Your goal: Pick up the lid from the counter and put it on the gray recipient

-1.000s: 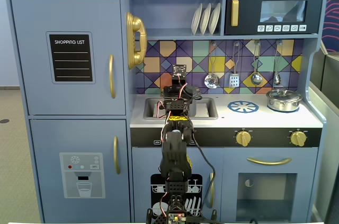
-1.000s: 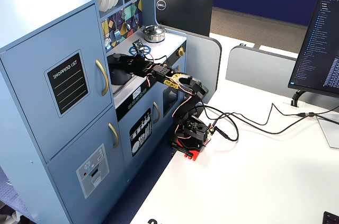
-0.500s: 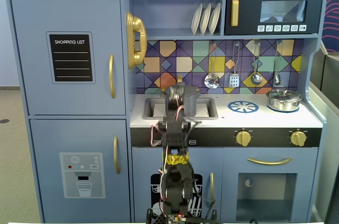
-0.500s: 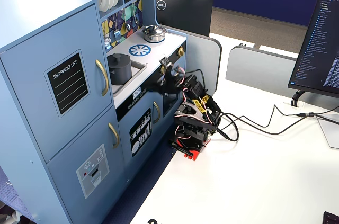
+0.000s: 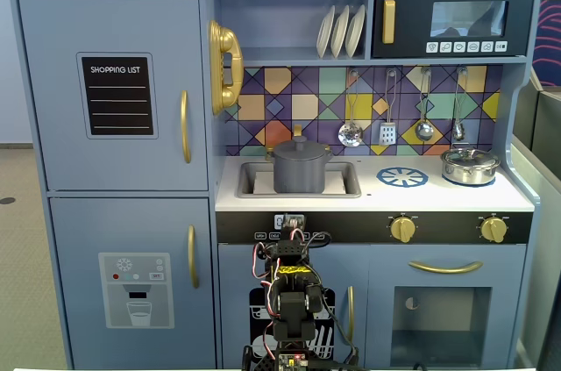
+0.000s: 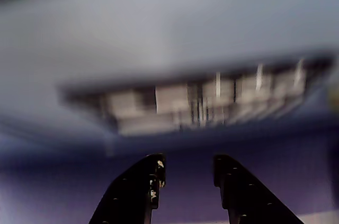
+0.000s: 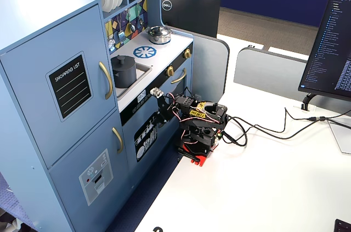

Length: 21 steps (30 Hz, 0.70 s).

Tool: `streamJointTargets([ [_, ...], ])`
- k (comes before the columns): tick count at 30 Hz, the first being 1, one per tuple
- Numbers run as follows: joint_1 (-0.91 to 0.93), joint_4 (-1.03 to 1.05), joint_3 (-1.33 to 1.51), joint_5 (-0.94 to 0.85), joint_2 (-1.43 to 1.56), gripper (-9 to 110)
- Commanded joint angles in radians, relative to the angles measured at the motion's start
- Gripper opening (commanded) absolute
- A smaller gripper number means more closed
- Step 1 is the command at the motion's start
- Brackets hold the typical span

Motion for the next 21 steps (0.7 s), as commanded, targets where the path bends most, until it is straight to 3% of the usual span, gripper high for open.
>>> streamJointTargets([
  [1,0.003,0.273,-0.009,-0.009,0.11,0],
  [7,-0.023,0.696,-0.008,-0.026,0.201,0],
  [21,0.028,0.703,-0.008,-0.057,0.202,5],
])
